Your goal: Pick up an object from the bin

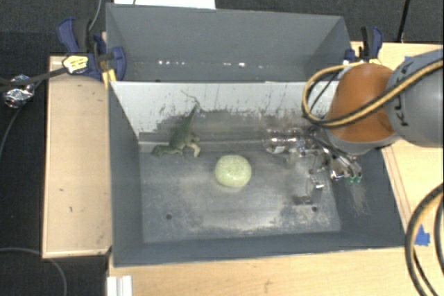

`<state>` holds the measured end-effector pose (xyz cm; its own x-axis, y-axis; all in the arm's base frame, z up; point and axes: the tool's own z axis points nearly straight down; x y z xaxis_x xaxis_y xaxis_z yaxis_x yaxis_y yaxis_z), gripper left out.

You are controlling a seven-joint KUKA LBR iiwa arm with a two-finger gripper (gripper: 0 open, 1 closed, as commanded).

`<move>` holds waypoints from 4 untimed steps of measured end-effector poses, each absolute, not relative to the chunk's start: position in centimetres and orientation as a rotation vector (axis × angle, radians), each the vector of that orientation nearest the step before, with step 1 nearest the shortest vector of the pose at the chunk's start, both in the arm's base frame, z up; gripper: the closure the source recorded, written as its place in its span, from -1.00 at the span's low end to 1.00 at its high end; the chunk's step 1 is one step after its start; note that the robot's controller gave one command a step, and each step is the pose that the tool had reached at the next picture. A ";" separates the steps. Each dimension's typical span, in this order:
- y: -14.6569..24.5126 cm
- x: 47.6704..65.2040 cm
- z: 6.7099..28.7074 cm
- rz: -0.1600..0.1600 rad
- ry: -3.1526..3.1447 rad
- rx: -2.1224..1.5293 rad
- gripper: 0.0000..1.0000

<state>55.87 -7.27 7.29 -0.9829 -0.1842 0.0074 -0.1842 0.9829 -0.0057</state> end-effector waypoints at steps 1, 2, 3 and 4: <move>-5.1 57.4 7.3 0.007 -3.141 0.047 -1.00; -0.5 55.2 7.0 0.010 -3.134 0.167 1.00; -0.5 55.2 7.0 0.011 -3.133 0.170 -1.00; -0.5 55.2 7.0 0.011 -3.133 0.172 -1.00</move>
Offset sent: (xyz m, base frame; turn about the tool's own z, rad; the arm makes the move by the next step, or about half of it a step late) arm -0.0075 0.0682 -0.0029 0.0813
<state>55.19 -0.45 7.04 -0.9940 -0.1095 0.0041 -0.1095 0.9940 -0.0066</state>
